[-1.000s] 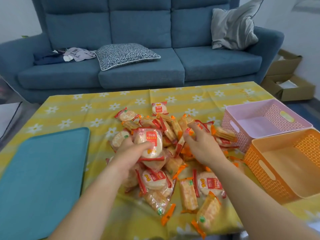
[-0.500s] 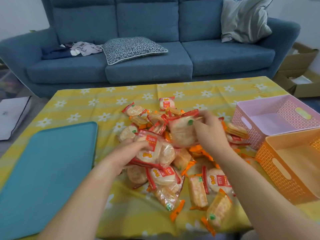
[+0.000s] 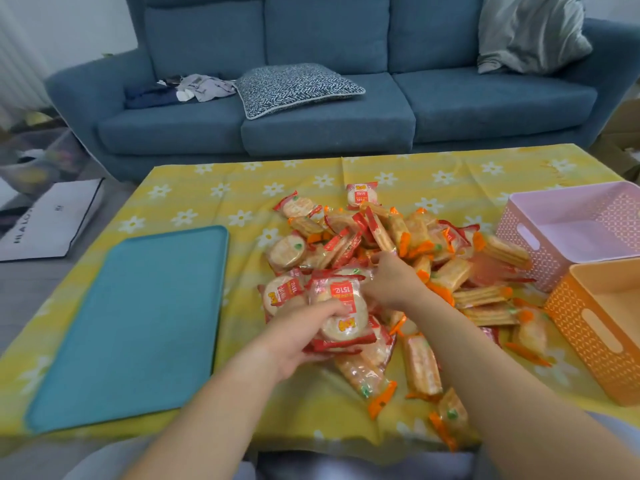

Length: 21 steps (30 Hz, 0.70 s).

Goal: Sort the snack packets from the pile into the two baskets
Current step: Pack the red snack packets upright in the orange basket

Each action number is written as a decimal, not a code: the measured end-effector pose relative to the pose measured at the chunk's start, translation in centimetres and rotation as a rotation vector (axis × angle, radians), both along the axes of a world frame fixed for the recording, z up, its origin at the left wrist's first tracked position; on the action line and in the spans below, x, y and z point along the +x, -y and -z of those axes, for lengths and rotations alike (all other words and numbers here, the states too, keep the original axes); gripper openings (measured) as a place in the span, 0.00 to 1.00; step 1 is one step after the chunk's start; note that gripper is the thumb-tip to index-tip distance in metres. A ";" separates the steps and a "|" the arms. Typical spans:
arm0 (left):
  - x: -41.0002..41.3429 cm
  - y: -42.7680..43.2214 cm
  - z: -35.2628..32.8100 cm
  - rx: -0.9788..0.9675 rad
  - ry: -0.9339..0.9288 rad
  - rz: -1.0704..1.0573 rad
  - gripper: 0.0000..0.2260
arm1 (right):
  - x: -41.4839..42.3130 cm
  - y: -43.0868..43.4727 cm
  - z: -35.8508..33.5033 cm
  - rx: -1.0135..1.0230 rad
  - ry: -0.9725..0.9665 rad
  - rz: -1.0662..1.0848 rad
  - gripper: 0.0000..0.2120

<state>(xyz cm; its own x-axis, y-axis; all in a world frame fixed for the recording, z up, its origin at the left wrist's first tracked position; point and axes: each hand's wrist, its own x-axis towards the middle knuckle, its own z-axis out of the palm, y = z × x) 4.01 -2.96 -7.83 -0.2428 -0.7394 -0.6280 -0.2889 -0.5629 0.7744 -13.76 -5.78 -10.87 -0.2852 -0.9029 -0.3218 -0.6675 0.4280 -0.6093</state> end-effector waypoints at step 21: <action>6.6 7.5 4.3 -0.228 0.095 -0.071 0.49 | 1.8 1.0 0.7 -0.119 0.159 -0.055 0.45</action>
